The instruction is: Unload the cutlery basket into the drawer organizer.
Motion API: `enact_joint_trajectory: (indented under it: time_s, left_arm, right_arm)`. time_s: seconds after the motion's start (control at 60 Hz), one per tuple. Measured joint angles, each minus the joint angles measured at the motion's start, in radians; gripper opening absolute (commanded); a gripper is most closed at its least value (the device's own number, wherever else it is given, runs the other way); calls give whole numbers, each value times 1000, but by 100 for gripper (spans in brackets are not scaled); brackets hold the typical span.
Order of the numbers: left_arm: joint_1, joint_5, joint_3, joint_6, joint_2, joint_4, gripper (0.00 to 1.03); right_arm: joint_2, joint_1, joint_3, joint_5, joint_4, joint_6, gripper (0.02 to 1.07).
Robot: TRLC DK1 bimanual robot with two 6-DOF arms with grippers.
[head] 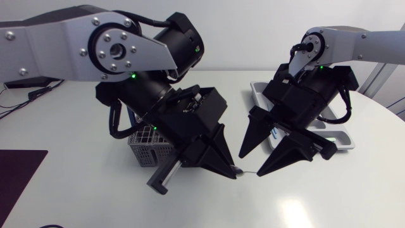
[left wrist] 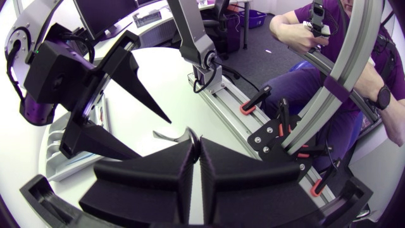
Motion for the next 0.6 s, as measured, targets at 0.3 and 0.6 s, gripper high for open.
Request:
enact_joint_trajectory:
  time_s: [0.3,0.6]
  left_arm:
    - [0,12,6,23,11,-6,3]
    - [-12,29,17,64,29,-38,3]
  right_arm:
    - [-7,51,-63,0,-11,-23,50]
    - [-29,51,-80,0,-19,-55,31]
